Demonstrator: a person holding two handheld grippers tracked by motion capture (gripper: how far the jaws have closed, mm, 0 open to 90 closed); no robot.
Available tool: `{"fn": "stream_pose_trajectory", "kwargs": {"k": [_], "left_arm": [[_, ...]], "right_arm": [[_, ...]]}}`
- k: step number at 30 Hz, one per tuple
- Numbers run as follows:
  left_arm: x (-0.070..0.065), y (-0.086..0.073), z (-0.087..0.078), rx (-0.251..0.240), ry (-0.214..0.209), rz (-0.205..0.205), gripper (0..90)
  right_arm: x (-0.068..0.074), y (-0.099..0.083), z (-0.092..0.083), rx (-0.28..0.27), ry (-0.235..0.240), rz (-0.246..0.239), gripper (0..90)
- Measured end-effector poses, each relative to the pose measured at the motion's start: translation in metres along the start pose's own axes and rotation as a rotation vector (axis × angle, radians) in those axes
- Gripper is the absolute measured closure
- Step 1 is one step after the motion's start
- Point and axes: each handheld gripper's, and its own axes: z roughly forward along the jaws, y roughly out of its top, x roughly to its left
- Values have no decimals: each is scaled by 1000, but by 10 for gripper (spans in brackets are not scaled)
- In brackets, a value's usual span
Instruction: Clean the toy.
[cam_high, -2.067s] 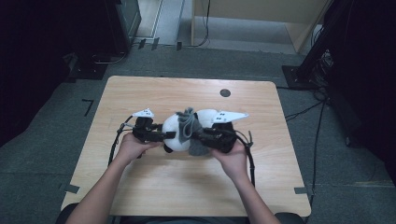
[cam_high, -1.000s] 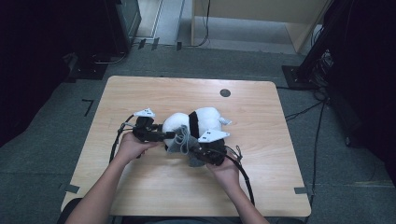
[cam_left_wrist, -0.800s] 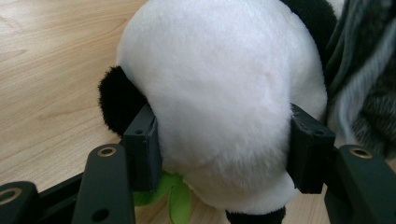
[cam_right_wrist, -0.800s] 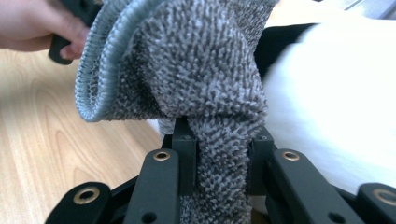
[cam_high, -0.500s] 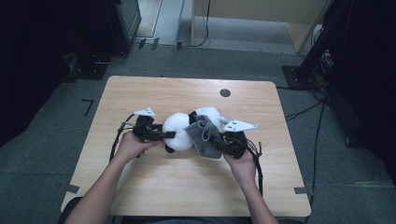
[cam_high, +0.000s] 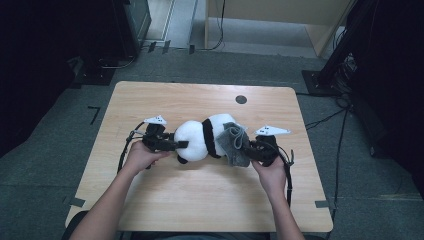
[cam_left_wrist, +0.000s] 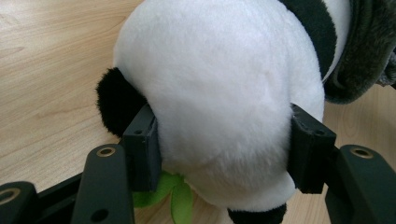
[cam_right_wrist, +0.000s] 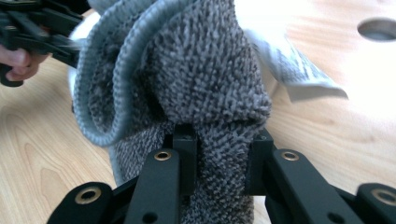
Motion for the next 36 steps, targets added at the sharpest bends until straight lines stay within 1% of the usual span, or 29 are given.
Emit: {"fn": "stream_pose_trajectory", "kwargs": {"k": [2, 4, 5, 8, 10, 12, 15, 16, 17, 21, 23, 25, 28, 29, 31, 33, 36], "left_arm": [[0, 0, 0, 0, 0, -1, 390], [0, 0, 0, 1, -1, -1, 390], [1, 0, 0, 2, -1, 0, 390], [1, -1, 0, 2, -3, 2, 389], [1, -1, 0, 1, -4, 0, 388], [2, -1, 0, 0, -5, -1, 388], [2, -1, 0, -2, -7, -5, 386], [2, -1, 0, -2, -9, -7, 385], [3, -1, 0, -3, -10, -9, 384], [3, -1, 0, -3, -10, -8, 384], [2, -1, 0, -2, -8, -6, 384], [2, -1, 0, -2, -9, -5, 383], [2, -1, 0, -4, -10, -9, 383], [2, -1, 0, -5, -10, -9, 382], [3, -1, 0, -7, -12, -17, 382], [3, -1, 0, -10, -12, -23, 381], [3, -2, 0, -15, -11, -29, 379]], "right_arm": [[-4, -1, 0, 13, -17, 13, 741], [-7, -3, 0, 33, -55, 11, 744], [-11, -5, 1, 51, -83, 16, 746], [-19, -10, 6, 78, -93, 54, 747], [-22, -12, 11, 95, -91, 66, 745], [-24, -12, 13, 97, -87, 44, 745], [-28, -13, 14, 116, -101, 51, 745], [-29, -13, 13, 116, -103, 58, 746], [-30, -12, 10, 109, -94, 69, 747], [-29, -6, -3, 53, -90, 74, 746], [-22, -1, -11, 13, -77, 52, 747], [-14, 6, -16, -12, -64, 29, 747], [2, 16, -22, -37, -38, -26, 748], [9, 20, -24, -47, -22, -51, 748], [21, 26, -26, -56, 1, -78, 748], [34, 31, -25, -60, 35, -110, 748], [53, 35, -19, -54, 84, -149, 748]]}}
